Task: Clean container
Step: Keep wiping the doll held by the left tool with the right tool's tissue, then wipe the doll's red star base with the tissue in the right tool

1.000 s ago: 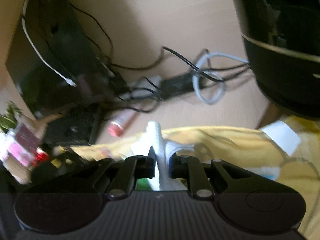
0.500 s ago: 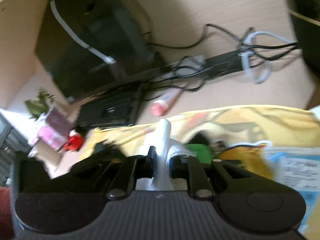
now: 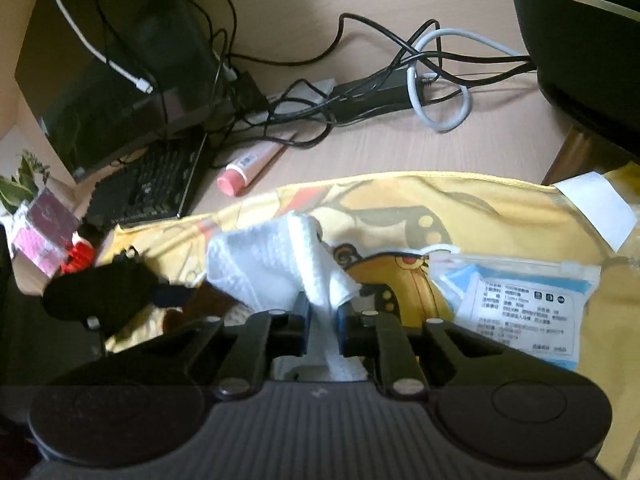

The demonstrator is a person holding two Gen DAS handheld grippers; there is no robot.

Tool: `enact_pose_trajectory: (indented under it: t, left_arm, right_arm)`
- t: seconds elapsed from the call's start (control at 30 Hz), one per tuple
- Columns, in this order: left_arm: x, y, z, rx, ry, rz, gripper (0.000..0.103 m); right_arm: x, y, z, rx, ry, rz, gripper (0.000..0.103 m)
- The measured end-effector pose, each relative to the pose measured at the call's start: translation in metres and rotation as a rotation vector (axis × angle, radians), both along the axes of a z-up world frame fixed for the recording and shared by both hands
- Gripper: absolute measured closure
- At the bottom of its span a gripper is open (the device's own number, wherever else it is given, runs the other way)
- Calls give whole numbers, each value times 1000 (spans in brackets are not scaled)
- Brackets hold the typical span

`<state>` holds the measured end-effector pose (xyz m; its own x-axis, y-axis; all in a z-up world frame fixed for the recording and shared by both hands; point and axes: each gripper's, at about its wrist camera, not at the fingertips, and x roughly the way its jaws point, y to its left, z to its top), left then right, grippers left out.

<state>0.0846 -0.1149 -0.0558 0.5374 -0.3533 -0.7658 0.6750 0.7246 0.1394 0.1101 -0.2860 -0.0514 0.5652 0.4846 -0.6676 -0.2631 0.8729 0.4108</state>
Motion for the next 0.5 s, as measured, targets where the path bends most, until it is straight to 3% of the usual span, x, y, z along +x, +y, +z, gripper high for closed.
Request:
enact_pose_trajectory:
  t: [0.07,0.17,0.27,0.33,0.5]
  left_arm:
    - [-5,-5,5,39,-62,-58,22]
    - [-10,-8,8,183,-202,-142,23]
    - [-8,-9,11,256,-286,-190,23]
    - [-11,-11,9,274,-306,-220,23]
    - [-23,-25,-4,245,-250,-261,19]
  right_arm:
    - [-1,-1,-1,-24,1,-5,90]
    - [-2,-6,0,-31,-1,-22,92]
    - [-1,-13,6,10,-11,-52,93]
    - [2,-18,12,59,-17,-67,93]
    - [2,-23,36,142,-68,-60,93]
